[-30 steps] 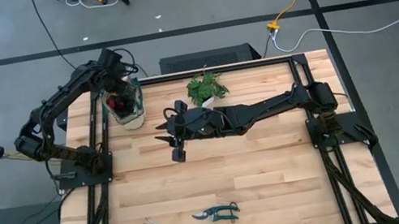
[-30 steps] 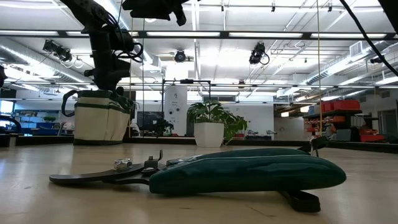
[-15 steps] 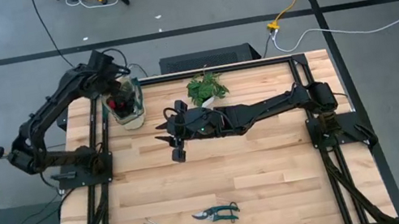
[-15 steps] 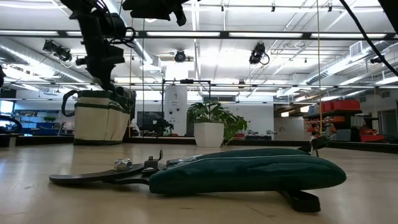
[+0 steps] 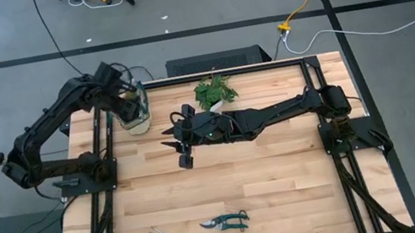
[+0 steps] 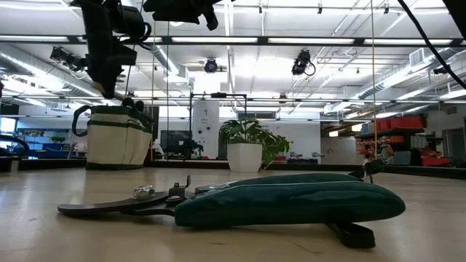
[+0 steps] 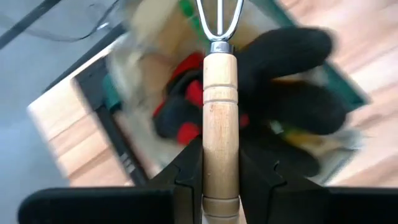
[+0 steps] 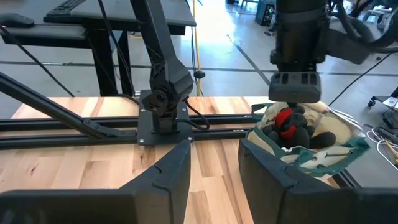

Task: Pick & Place Garden tools in Gardening bag
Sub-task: Put the right light brown hand rake into the green gardening bag

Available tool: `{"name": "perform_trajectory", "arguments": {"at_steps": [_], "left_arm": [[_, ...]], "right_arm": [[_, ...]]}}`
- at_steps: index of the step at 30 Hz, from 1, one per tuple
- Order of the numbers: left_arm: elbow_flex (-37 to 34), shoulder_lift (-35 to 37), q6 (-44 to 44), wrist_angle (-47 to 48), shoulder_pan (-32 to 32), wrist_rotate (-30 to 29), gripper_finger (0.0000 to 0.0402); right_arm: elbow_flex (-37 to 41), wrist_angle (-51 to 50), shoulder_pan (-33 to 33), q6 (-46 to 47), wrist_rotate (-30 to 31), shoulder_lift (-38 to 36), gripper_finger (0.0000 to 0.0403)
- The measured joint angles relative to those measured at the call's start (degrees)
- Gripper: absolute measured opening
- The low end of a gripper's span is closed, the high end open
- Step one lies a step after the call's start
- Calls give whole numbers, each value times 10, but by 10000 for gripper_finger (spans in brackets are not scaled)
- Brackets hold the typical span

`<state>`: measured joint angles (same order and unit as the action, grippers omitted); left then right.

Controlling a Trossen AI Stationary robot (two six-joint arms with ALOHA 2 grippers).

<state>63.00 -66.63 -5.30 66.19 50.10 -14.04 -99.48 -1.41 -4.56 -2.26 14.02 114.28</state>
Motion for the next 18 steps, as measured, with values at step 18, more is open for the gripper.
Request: {"name": "perform_trajectory", "arguments": {"at_steps": [18], "left_arm": [[0,-35,-127,28,-2,-6,73]], "right_arm": [[0,0,0,1,-1,0,135]]}}
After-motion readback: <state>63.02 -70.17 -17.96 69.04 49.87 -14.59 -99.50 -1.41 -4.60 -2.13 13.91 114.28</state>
